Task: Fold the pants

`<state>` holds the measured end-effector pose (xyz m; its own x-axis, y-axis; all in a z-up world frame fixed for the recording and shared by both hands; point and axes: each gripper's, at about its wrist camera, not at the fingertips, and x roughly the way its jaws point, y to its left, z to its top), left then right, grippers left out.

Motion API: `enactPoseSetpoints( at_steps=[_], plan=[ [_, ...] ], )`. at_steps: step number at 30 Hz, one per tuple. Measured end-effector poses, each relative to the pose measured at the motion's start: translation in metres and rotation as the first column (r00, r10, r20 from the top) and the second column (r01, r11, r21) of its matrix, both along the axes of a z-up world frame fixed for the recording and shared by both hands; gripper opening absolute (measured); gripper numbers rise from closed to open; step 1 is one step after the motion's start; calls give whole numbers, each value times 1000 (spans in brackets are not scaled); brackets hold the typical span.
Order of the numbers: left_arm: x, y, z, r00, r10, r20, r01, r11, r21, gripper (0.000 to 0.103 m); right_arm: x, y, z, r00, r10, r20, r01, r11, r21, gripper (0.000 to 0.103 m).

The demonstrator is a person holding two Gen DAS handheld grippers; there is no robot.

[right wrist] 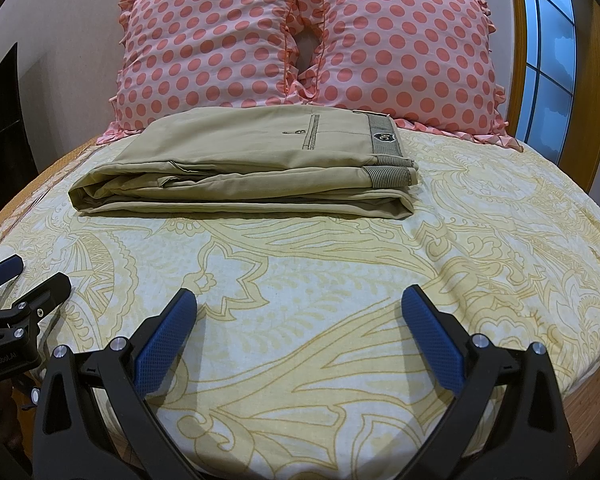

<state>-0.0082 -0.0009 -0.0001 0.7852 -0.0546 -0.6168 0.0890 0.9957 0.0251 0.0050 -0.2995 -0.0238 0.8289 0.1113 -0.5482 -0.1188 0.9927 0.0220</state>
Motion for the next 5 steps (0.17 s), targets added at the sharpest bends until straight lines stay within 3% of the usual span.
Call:
enactPoseSetpoints(
  at_steps=[5],
  plan=[
    [0,0,0,1000,-3,1,3,1000,0,101,0,0,0,1000,0,0,0,1000,0,102]
  ],
)
